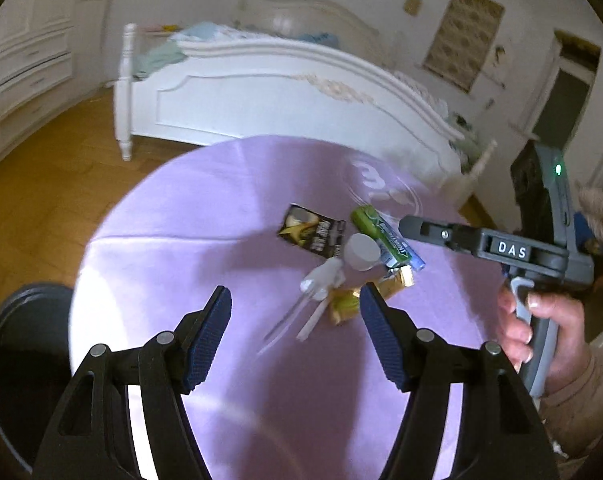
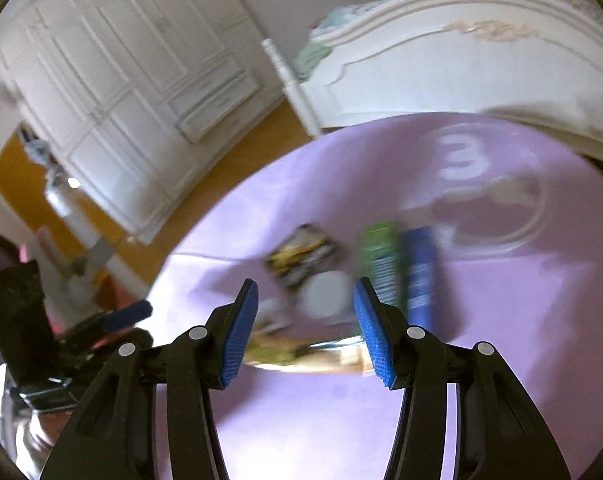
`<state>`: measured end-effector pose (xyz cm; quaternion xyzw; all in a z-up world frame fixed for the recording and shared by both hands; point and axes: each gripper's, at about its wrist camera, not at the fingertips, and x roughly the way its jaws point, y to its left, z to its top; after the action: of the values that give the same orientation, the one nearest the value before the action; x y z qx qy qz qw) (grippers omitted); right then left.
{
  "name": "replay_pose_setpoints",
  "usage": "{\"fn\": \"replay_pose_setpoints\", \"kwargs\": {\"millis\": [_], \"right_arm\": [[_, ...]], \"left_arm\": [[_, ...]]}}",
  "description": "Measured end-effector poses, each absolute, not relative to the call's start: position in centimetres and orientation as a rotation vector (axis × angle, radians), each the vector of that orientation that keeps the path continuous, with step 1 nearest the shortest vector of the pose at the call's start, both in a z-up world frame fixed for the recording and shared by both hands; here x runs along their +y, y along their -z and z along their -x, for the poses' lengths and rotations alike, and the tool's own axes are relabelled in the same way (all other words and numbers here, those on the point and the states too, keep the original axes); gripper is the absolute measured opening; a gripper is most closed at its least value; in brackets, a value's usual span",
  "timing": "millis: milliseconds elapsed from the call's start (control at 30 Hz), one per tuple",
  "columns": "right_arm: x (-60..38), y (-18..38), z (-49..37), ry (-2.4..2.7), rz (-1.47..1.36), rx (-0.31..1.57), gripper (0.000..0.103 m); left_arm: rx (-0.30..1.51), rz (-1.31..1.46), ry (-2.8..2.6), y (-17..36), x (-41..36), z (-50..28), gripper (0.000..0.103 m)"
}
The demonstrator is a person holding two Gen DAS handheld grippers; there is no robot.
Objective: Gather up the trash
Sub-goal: 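Grasp the white spray bottle with the left tool while the right tool grasps the green Doublemint pack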
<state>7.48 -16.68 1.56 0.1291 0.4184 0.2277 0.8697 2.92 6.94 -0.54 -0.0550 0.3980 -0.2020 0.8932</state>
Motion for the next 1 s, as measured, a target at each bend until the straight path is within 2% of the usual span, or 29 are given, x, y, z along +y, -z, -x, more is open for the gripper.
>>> {"fn": "replay_pose_setpoints", "kwargs": {"millis": [267,333,433,567,667,800,1000], "right_arm": [[-15.4,1.1,-9.6,-0.456,-0.094,0.932,0.036],[-14.6,1.3,-9.8,-0.444,-0.051,0.929,0.033],[-14.4,1.6,-10.5,-0.449,-0.024,0.927,0.033],[-13.0,1.9,-11.6,-0.446,0.064,0.949,0.033],[-12.0,2.2,-12.2,-0.435,0.118,0.958,0.033],[-12.9,2.5,-12.2,-0.448,0.029,0.952,0.032],[-17.6,1.6,-10.6,-0.521,-0.299,0.902,0.032]], "left_arm": [[0.934,-0.044,0.488,2.5,1.5,-6.9,0.044],[0.958,-0.069,0.48,3.1,1.0,-7.6,0.043],[0.985,-0.112,0.475,3.9,0.6,-8.0,0.038],[0.961,-0.158,0.474,4.1,0.1,-7.9,0.038],[0.945,-0.164,0.46,4.3,0.2,-8.0,0.032],[0.935,-0.132,0.451,4.2,0.4,-7.6,0.024],[0.864,-0.06,0.445,2.7,1.8,-5.7,0.024]]}}
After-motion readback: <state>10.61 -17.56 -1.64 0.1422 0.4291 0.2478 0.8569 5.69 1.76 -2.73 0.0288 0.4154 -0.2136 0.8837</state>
